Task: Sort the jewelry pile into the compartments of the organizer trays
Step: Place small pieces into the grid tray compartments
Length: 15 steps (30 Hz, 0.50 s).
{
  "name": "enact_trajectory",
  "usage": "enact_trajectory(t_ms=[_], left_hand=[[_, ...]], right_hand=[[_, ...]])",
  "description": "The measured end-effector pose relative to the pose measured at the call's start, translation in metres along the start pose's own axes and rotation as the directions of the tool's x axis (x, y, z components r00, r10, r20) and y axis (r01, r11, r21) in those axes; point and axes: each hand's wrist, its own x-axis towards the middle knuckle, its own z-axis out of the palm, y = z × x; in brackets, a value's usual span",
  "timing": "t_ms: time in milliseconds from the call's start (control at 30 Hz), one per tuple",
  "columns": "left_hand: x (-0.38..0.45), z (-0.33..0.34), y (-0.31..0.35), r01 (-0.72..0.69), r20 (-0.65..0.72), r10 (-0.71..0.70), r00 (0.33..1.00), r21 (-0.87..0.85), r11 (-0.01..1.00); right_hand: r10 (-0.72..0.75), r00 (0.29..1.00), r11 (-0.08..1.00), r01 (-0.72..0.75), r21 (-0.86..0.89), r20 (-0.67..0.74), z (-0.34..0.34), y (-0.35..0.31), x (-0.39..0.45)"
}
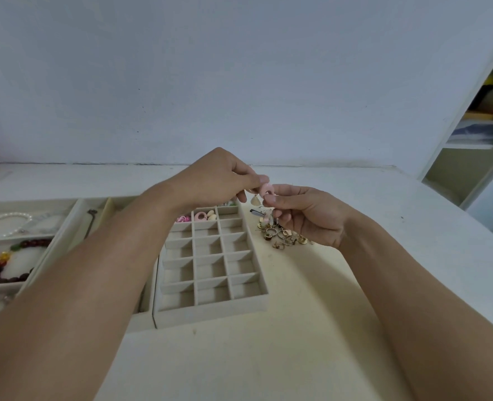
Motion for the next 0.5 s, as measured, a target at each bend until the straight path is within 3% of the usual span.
enact_trajectory(t_ms=[300,500], left_hand=[[0.0019,-0.0024,-0.0026,-0.02,-0.01,0.02,1.0,0.021,1.0],[0.0037,-0.0035,-0.0071,0.022,-0.05,-0.022,0.999,0.004,1.0]], right_hand=[[-0.06,0.991,0.996,0.052,-0.073,-0.116,0.0048,-0.0016,-0.001],[-0.065,0.989,0.998,0.061,-0.034,-0.13,0.0043,0.0003,0.001]])
